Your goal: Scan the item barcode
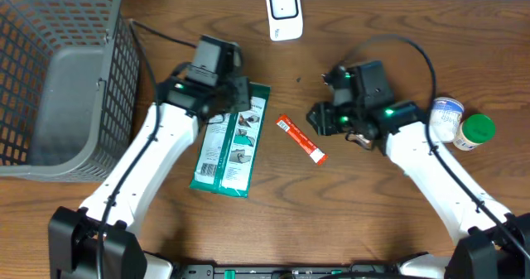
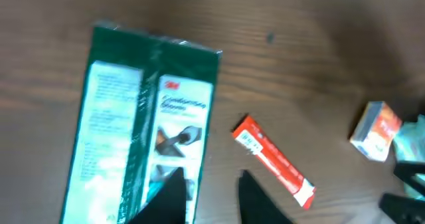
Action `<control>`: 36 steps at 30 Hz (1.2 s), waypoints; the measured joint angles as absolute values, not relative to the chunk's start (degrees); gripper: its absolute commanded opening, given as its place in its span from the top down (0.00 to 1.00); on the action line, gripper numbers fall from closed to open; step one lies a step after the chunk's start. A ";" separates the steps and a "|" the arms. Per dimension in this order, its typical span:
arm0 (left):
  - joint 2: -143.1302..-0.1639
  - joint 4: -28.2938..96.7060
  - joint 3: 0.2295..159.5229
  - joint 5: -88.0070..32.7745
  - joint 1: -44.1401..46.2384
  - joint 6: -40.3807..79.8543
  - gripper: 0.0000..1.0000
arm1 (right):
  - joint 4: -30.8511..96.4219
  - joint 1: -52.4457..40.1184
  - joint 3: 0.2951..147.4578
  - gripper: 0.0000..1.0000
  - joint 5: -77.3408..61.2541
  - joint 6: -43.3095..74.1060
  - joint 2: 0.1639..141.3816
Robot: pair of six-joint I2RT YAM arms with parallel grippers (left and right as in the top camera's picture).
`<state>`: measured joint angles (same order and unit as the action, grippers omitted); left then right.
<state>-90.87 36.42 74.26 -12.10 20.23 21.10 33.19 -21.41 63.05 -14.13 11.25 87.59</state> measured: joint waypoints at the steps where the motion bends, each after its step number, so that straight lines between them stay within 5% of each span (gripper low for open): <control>1: -90.87 37.23 74.26 -12.36 19.51 20.97 0.65 | 33.06 -22.68 63.09 0.59 -12.38 9.65 87.57; 8: -90.87 39.88 74.26 -13.56 17.52 18.92 0.50 | 33.45 -30.11 62.92 0.58 -3.81 1.43 91.15; 16: -90.87 40.03 74.26 -13.67 17.52 17.54 0.49 | 34.09 -30.68 61.89 0.50 -0.14 -1.13 104.44; 17: -90.87 40.03 74.26 -13.65 17.52 17.41 0.49 | 34.06 -30.68 61.89 0.54 -0.10 -1.15 105.71; 18: -90.87 39.99 74.26 -13.65 17.52 17.10 0.49 | 33.65 -30.68 62.22 0.99 0.08 -1.30 106.63; 26: -90.87 39.92 74.26 -13.63 17.52 16.14 0.27 | 36.84 -30.22 64.05 0.99 -4.03 -1.48 107.46; 36: -90.87 36.58 74.26 -21.82 17.45 16.01 0.24 | 38.98 -21.17 66.85 0.99 -17.45 -1.45 86.50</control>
